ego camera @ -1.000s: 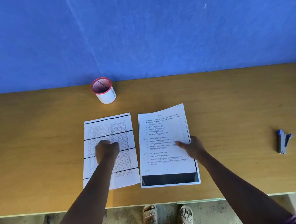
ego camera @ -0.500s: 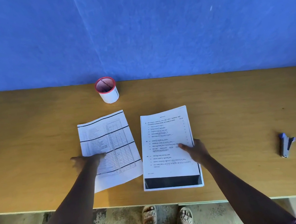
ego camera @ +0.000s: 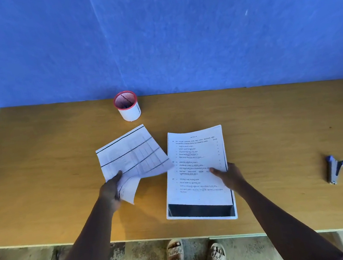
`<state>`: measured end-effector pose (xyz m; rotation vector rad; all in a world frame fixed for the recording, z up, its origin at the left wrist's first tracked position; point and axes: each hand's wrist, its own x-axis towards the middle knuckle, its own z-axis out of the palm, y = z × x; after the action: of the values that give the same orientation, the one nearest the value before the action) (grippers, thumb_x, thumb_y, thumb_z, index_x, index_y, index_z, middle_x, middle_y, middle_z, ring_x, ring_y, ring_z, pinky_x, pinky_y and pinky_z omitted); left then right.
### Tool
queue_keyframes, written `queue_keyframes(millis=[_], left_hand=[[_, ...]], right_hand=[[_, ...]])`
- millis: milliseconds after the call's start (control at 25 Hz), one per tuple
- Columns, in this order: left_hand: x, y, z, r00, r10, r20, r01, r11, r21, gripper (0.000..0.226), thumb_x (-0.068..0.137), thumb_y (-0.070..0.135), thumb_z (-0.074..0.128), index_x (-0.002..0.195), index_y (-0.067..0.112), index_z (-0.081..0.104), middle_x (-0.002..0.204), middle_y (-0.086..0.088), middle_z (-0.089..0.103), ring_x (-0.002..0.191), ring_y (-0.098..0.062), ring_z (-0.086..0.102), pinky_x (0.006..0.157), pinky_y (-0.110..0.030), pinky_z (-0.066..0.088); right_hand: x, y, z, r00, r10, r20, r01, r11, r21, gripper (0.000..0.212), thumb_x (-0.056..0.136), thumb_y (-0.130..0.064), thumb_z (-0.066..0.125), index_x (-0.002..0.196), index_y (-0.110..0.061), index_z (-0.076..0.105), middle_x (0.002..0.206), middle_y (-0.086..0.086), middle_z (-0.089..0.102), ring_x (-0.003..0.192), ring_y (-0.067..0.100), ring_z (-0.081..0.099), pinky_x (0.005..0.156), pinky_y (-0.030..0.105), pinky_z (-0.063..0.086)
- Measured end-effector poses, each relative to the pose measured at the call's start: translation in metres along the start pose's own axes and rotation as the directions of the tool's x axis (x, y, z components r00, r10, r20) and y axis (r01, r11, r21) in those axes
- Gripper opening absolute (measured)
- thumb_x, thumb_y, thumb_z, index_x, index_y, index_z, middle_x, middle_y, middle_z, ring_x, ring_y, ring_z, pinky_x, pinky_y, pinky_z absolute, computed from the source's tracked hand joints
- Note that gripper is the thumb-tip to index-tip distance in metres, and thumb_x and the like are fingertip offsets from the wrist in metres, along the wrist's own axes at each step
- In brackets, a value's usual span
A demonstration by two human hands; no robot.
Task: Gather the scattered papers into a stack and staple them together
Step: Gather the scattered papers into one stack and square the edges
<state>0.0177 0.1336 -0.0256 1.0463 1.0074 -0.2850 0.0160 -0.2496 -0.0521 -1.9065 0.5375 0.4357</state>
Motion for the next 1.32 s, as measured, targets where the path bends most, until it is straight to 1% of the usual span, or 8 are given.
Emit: queue_keyframes(millis=[80,200,400,600,720,880,1120,1320], left_hand=[[-0.009,-0.001,0.004,0.997,0.045,0.063,-0.036,0.99,-0.139,0.035,0.095,0.025,0.062,0.126,0.009,0.062,0.111,-0.009,0.073,0.082,-0.019,0.073,0.058,-0.031,0.059],[-0.019,0.0,0.013,0.991,0.087,0.101,-0.07,0.984,-0.165,0.032,0.096,0.025,0.061,0.124,0.01,0.063,0.098,-0.006,0.076,0.072,-0.018,0.075,0.056,-0.031,0.06],[-0.031,-0.017,0.042,0.98,0.164,0.109,-0.187,0.951,0.245,0.032,0.085,0.023,0.076,0.112,0.008,0.069,0.108,-0.012,0.073,0.086,-0.028,0.072,0.065,-0.033,0.058],[-0.038,-0.039,0.075,0.943,0.249,0.219,-0.33,0.766,0.551,0.032,0.085,0.024,0.076,0.109,0.003,0.071,0.101,-0.012,0.074,0.08,-0.022,0.066,0.063,-0.022,0.048],[-0.044,-0.048,0.087,0.915,0.288,0.284,-0.403,0.596,0.695,0.024,0.086,0.029,0.075,0.1,0.009,0.071,0.084,-0.003,0.071,0.071,-0.017,0.063,0.055,-0.02,0.043],[-0.051,-0.066,0.103,0.886,0.313,0.343,-0.464,0.563,0.684,0.035,0.085,0.029,0.076,0.114,0.013,0.069,0.106,-0.001,0.073,0.093,-0.017,0.067,0.077,-0.024,0.048],[-0.046,-0.077,0.122,0.888,0.255,0.383,-0.46,0.491,0.74,0.078,0.077,0.027,0.082,0.141,0.01,0.042,0.137,-0.003,0.056,0.128,-0.025,0.053,0.1,-0.031,0.045],[-0.044,-0.071,0.125,0.894,0.332,0.301,-0.431,0.455,0.78,0.08,0.065,0.022,0.089,0.13,0.012,0.043,0.126,-0.008,0.054,0.117,-0.027,0.057,0.093,-0.036,0.05]], right_hand=[[-0.001,0.0,0.001,1.0,-0.005,-0.007,0.005,1.0,0.002,0.044,0.087,-0.025,0.075,0.124,-0.004,0.065,0.122,0.012,0.07,0.101,0.027,0.068,0.073,0.028,0.055],[-0.002,-0.001,0.002,1.0,-0.006,-0.022,0.006,1.0,0.011,0.042,0.087,-0.024,0.075,0.123,-0.004,0.066,0.123,0.012,0.07,0.101,0.027,0.068,0.074,0.031,0.055],[-0.005,-0.003,0.003,1.0,-0.01,-0.017,0.01,1.0,0.008,0.042,0.088,-0.022,0.074,0.124,-0.004,0.065,0.124,0.013,0.069,0.097,0.024,0.065,0.078,0.036,0.057],[-0.006,-0.003,0.004,1.0,0.01,-0.016,-0.009,1.0,0.028,0.044,0.089,-0.026,0.072,0.127,-0.005,0.063,0.127,0.011,0.068,0.114,0.032,0.065,0.093,0.038,0.055],[-0.004,-0.003,0.004,0.999,0.052,-0.008,-0.051,0.995,0.081,0.044,0.096,-0.04,0.059,0.126,-0.008,0.063,0.123,0.012,0.069,0.108,0.031,0.067,0.092,0.042,0.055],[-0.003,-0.003,0.004,0.997,0.082,0.01,-0.083,0.986,0.144,0.051,0.086,-0.049,0.07,0.123,-0.013,0.068,0.117,0.005,0.073,0.106,0.026,0.069,0.094,0.042,0.055],[-0.004,-0.004,0.007,0.998,0.058,-0.012,-0.056,0.992,0.115,0.044,0.073,-0.02,0.087,0.113,-0.01,0.072,0.113,0.008,0.075,0.101,0.024,0.07,0.087,0.032,0.053],[-0.009,-0.013,0.0,0.999,-0.035,-0.002,0.034,0.985,0.167,0.039,0.079,-0.011,0.082,0.116,-0.004,0.069,0.113,0.012,0.074,0.104,0.026,0.07,0.094,0.036,0.054]])
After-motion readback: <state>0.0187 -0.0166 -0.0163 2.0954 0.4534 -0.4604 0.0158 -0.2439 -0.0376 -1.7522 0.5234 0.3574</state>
